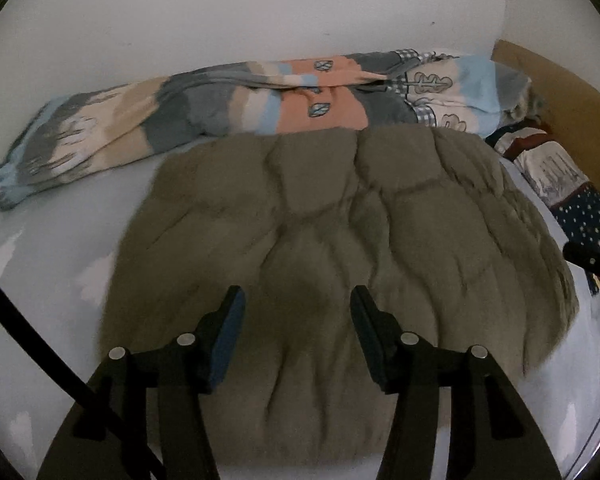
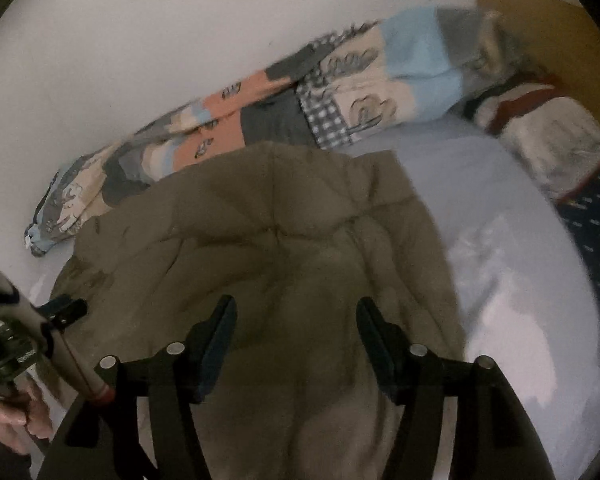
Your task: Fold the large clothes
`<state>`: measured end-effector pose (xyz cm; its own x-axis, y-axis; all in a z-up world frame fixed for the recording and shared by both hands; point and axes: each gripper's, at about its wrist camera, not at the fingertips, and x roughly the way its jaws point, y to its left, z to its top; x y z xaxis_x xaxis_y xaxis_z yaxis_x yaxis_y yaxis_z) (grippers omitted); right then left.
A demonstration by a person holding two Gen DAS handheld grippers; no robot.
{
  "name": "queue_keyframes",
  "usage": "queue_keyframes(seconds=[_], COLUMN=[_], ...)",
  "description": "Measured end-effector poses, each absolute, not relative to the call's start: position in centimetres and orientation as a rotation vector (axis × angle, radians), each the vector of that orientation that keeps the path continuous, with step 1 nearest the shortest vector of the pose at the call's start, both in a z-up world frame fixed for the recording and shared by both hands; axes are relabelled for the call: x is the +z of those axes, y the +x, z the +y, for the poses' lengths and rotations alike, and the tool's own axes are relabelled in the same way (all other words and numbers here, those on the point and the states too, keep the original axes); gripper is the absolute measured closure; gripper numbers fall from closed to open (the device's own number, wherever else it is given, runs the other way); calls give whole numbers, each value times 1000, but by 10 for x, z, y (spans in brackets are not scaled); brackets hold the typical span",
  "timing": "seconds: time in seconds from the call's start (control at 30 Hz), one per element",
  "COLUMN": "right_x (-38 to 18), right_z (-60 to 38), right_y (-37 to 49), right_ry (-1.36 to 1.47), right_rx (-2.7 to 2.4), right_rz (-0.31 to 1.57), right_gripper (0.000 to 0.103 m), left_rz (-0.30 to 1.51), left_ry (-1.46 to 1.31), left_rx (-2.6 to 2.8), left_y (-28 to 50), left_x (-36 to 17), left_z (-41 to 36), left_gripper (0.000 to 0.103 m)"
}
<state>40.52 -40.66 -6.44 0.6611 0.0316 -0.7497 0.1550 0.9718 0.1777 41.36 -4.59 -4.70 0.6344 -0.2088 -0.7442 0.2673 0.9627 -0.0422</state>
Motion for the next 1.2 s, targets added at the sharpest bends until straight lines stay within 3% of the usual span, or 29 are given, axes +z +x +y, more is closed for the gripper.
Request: queue_keyframes(seconds=[0.23,0.37,0.5,0.6,0.87,1.1,1.2], right_x=[-59,-49,-53,-71,-120,-120,-104], right_z=[-377,-356,-339,-336,-331,-339,-353], right_y=[324,311,323,340,373,372,359], right_ry=[388,407,322,273,218,246,380], right_rx=[-68,-38,-28,-43,-72,-59,-22], right_rz=[834,806,804,849,977,1013,981], right_gripper=[34,34,35,45,43,42,41], left_rz=[825,822,875,905,972,951,919], left_ry=[12,-82,-116,-87,15,-49,-70], left_rx=[-186,-125,-101,-73,-50,-70,-63], left_y=[345,348,368,383,399,387,380], left_x=[-41,-50,-73,-87,-108,-83,-68], left_z=[-13,2,7,8,-6,8,16], left_gripper=[48,47,47,47,44,45,45])
